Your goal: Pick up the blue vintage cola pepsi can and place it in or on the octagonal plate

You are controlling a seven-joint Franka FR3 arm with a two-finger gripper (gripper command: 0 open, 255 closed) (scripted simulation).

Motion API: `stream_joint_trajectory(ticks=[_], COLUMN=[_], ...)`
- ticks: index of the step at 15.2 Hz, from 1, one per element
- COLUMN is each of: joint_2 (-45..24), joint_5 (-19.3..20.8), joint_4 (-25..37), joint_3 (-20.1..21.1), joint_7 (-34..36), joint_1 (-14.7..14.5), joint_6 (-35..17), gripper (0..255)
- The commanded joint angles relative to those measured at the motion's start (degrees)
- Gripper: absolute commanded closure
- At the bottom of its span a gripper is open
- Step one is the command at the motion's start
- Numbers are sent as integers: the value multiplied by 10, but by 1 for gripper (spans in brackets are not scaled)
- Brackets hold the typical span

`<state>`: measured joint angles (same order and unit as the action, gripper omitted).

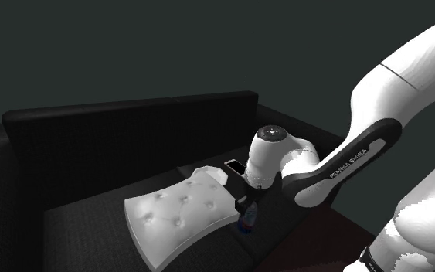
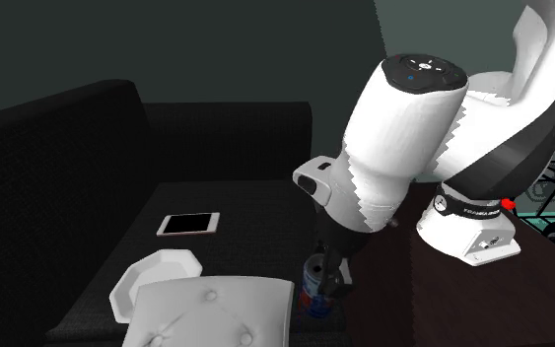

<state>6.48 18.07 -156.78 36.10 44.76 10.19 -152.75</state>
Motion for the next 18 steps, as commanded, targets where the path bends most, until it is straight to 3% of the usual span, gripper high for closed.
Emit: stream_joint_trajectory(ticks=[1,8,18], joint_2=[12,-96,-250], joint_5=[-22,72,125], joint_4=[1,129,350], joint_3=[-4,-39,-86], joint_7=[-17,-35,-94], joint_1=[-7,50,66], joint_6=[9,45,127], gripper=[255,255,255])
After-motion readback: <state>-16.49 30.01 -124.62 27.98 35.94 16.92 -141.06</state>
